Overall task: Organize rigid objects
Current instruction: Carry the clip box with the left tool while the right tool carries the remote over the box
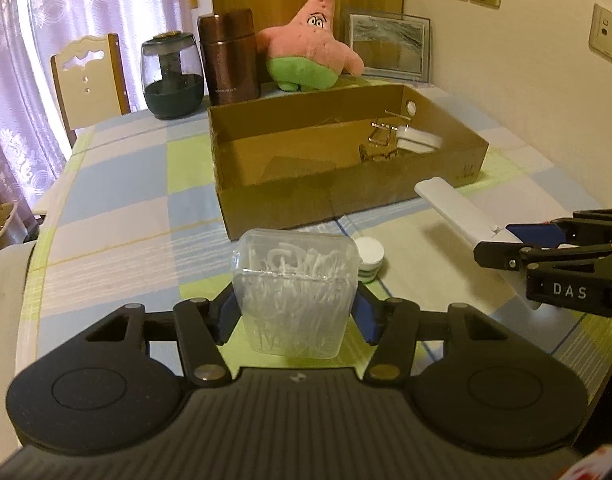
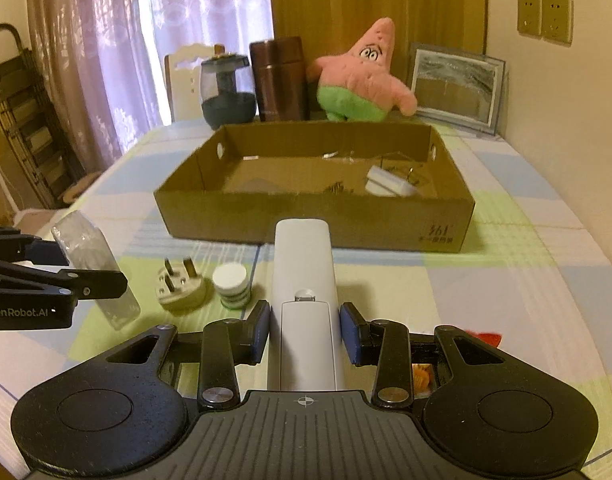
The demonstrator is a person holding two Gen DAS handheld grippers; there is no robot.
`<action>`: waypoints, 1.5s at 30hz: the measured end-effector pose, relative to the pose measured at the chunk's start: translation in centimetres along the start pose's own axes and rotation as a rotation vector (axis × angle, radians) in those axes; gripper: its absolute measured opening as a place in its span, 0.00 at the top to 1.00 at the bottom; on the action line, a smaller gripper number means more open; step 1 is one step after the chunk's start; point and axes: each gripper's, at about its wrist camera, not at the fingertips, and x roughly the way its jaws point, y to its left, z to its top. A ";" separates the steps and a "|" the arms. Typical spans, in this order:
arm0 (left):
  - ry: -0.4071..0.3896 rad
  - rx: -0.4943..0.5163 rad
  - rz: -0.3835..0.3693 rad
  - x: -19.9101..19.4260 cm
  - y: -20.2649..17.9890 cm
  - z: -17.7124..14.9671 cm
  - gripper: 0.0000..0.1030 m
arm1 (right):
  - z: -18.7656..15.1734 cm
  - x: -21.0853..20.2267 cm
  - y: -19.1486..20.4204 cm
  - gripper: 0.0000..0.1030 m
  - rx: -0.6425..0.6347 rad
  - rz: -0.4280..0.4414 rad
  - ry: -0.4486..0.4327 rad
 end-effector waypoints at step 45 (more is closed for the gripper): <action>-0.001 -0.081 0.041 11.9 4.3 13.3 0.49 | 14.8 12.7 -2.8 0.66 0.016 0.037 0.004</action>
